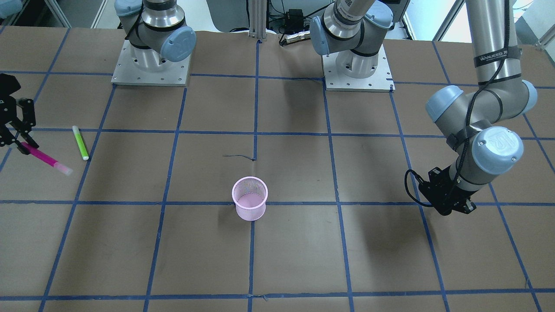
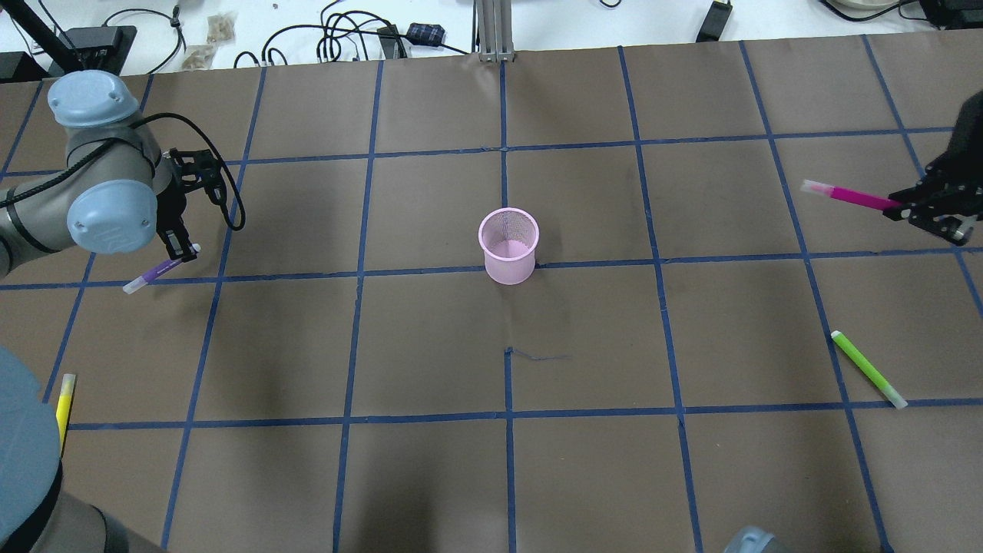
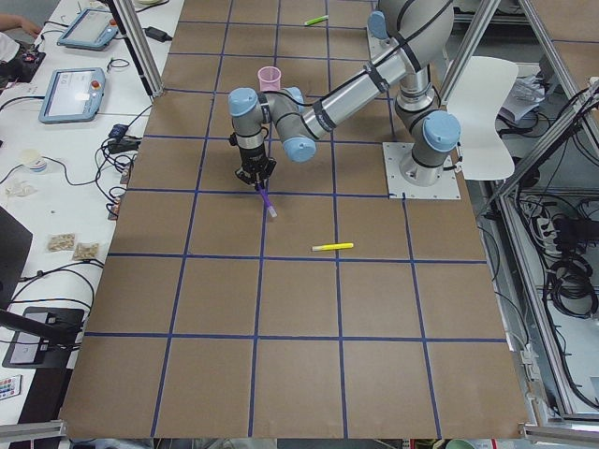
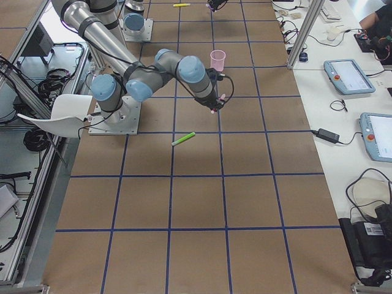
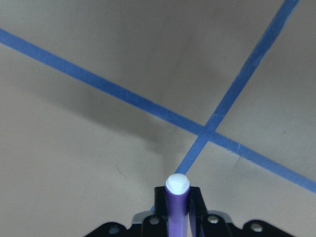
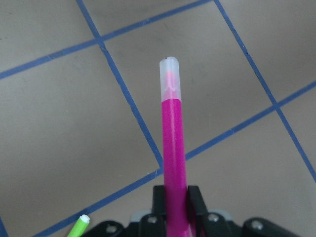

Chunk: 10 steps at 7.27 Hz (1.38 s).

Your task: Insert purple and pink pens into pink cup

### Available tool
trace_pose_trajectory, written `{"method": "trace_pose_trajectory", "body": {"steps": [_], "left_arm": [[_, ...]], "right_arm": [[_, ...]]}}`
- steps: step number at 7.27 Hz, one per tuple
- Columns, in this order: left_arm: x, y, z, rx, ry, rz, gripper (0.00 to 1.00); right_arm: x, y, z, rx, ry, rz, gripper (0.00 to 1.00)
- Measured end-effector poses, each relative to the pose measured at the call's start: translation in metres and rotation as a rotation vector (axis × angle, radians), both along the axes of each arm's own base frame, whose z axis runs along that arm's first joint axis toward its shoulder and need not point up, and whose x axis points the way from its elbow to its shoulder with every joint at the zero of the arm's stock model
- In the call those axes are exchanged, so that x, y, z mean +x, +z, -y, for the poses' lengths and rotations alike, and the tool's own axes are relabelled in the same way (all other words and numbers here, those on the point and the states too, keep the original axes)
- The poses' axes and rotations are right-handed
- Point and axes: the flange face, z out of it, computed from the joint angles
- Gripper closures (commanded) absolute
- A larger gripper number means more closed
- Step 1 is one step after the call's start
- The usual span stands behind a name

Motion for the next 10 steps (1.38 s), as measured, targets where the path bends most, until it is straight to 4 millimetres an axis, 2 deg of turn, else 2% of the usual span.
{"method": "trace_pose_trajectory", "body": {"steps": [1,2,3,4,5,7,8,9,10], "left_arm": [[-0.015,0.017,-0.002,-0.031,0.024,-0.025,1.0],[-0.029,0.032,-0.006,-0.059,0.054,-0.076,1.0],[-0.039,0.046,-0.01,-0.086,0.091,-0.13,1.0],[-0.046,0.059,-0.014,-0.113,0.12,-0.176,1.0],[-0.052,0.068,-0.018,-0.136,0.136,-0.221,1.0],[-0.061,0.079,-0.024,-0.161,0.143,-0.28,1.0],[-0.064,0.08,-0.028,-0.162,0.144,-0.297,1.0],[-0.067,0.082,-0.03,-0.167,0.144,-0.318,1.0],[-0.069,0.084,-0.032,-0.176,0.15,-0.336,1.0]], "right_arm": [[0.056,0.022,0.016,0.031,0.076,-0.066,1.0],[0.112,0.039,0.022,0.061,0.16,-0.161,1.0],[0.167,0.051,0.022,0.09,0.219,-0.256,1.0],[0.214,0.05,0.023,0.114,0.225,-0.306,1.0],[0.257,0.04,0.03,0.133,0.214,-0.313,1.0],[0.352,0.015,0.061,0.16,0.24,-0.319,1.0],[0.4,-0.005,0.075,0.19,0.215,-0.324,1.0],[0.434,-0.022,0.078,0.226,0.184,-0.35,1.0],[0.45,-0.033,0.075,0.267,0.162,-0.393,1.0]]}}
